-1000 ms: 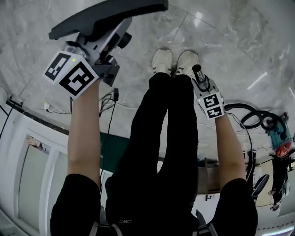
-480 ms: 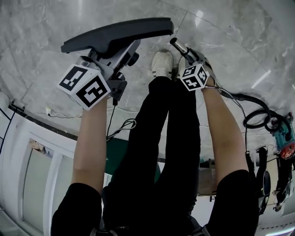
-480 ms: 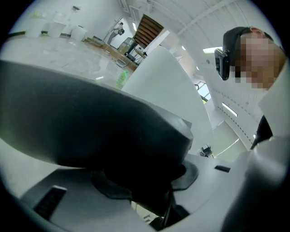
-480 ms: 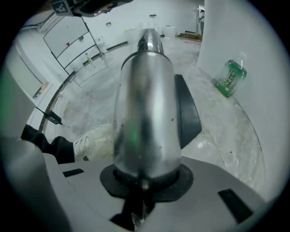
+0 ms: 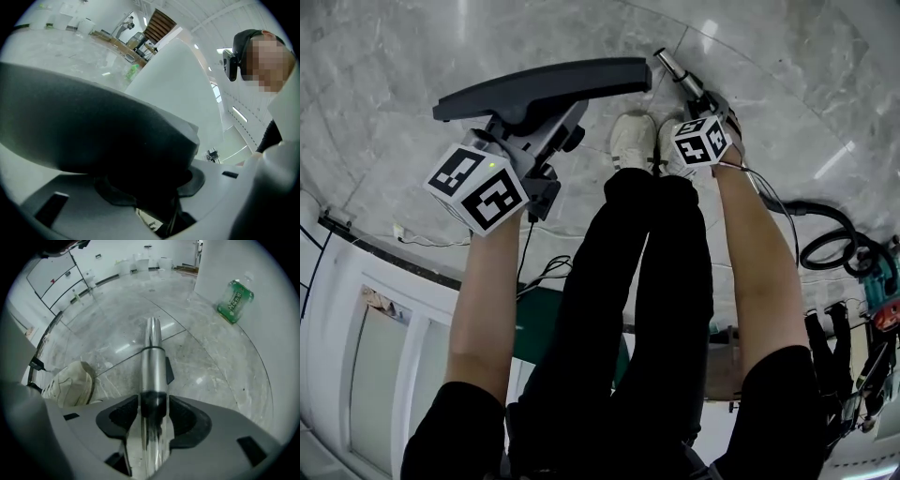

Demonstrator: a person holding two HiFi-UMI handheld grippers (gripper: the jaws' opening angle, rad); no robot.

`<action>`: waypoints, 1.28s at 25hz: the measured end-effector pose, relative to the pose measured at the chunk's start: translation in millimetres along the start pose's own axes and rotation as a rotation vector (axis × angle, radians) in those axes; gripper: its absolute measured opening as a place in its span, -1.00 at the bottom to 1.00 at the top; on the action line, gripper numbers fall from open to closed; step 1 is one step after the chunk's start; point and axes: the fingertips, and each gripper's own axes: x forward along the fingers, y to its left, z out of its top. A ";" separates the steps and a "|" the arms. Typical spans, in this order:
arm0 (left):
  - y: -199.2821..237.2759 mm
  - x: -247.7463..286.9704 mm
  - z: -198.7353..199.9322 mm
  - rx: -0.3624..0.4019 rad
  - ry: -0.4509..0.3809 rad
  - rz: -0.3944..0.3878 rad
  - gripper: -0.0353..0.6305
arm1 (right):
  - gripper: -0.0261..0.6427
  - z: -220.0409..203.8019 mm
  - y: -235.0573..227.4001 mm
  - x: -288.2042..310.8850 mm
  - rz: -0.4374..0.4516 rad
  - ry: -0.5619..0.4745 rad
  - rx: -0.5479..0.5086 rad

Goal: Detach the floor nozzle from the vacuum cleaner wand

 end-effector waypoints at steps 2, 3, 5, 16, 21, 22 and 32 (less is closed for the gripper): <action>-5.1 1.5 -2.8 -0.011 0.000 -0.011 -0.35 | -0.10 -5.1 -7.2 1.7 -0.004 0.021 0.035; -9.2 2.6 -2.3 -0.013 -0.005 -0.019 -0.35 | -0.04 -5.9 -11.7 -0.8 -0.005 0.024 0.055; -20.2 2.2 0.4 -0.011 -0.012 -0.030 -0.35 | -0.02 -1.8 -16.8 -18.7 -0.005 -0.001 0.088; -162.2 -50.4 98.9 0.062 -0.150 -0.029 -0.35 | -0.87 117.4 -76.8 -343.2 -0.131 -0.469 0.326; -252.8 -108.9 159.8 0.100 -0.254 -0.002 -0.35 | -0.87 152.2 -119.1 -537.6 -0.235 -0.747 0.467; -271.4 -118.8 176.2 0.124 -0.284 -0.015 -0.35 | -0.87 159.3 -126.7 -572.0 -0.255 -0.811 0.476; -456.6 -261.0 242.6 0.345 -0.403 -0.058 -0.35 | -0.87 139.6 -100.0 -834.0 -0.276 -1.102 0.568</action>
